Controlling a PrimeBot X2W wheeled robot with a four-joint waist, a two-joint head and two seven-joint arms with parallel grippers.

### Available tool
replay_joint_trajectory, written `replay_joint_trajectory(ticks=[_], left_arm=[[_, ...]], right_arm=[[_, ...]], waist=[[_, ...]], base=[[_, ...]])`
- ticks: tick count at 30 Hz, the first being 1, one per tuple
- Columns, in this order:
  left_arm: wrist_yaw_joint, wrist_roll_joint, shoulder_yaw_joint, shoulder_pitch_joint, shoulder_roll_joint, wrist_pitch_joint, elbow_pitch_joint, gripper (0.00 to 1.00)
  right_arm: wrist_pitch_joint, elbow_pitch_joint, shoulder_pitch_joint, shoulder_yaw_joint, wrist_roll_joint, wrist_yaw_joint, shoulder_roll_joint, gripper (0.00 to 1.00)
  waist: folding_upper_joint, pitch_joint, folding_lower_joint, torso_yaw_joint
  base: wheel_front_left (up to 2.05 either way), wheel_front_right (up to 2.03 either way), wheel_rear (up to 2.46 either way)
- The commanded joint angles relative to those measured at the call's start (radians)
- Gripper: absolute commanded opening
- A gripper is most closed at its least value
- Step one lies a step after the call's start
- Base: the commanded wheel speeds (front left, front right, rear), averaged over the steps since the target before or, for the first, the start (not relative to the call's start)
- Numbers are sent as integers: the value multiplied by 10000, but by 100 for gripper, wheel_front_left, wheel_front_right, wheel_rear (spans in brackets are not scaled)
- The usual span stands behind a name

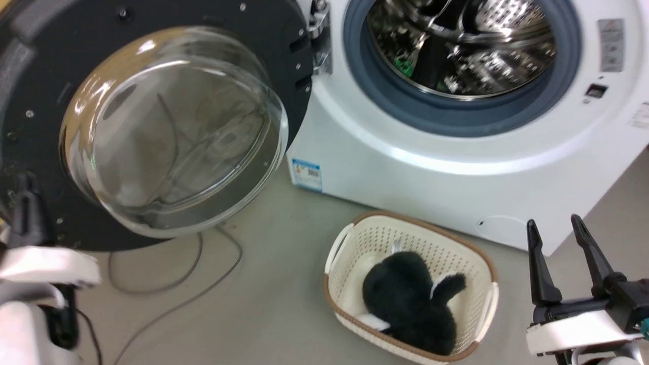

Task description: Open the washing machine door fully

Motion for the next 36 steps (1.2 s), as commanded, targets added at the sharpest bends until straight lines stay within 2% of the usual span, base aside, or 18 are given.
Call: replay_joint_trajectory(ticks=[1, 13, 24, 25, 26, 27, 28, 36], left_arm=[[-43, 79, -204, 387, -136, -44, -249, 0], [-33, 652, -1314, 2304, -1169, -44, -1856, 0], [40, 717, -1799, 3153, -1590, -44, -2288, 0], [48, 720, -1869, 3222, -1620, -44, -2325, 2], [51, 727, -1956, 3293, -1647, -44, -2333, 23], [60, 753, -2043, 3359, -1667, -44, -2323, 55], [75, 755, -2111, 3404, -1687, -44, -2330, 100], [61, 406, -2486, 3708, -1783, -44, -2186, 100]], right_arm=[[-46, -19, 188, -30, 98, 6, 36, 100], [-46, -37, 670, -31, 317, 6, 37, 100], [-46, 21, 926, -206, 292, 6, 37, 100], [-46, 34, 955, -226, 294, 6, 37, 100], [-46, 49, 979, -241, 295, 6, 37, 100], [-46, 62, 997, -243, 300, 6, 37, 100], [-46, 75, 1010, -231, 304, 6, 37, 100], [-46, 179, 1086, -143, 354, 6, 37, 100]], waist=[[0, -336, 2, -249], [0, -1062, 2, -1444], [0, -1236, 2, -2517], [0, -1250, 2, -2592], [0, -1263, 2, -2663], [0, -1274, 2, -2738], [0, -1286, 2, -2814], [0, -1422, 2, -3304]], base=[[0, 0, 0], [0, 0, 0], [0, 0, 0], [0, 0, 0], [0, 0, 0], [0, 0, 0], [0, 0, 0], [0, 0, 0]])
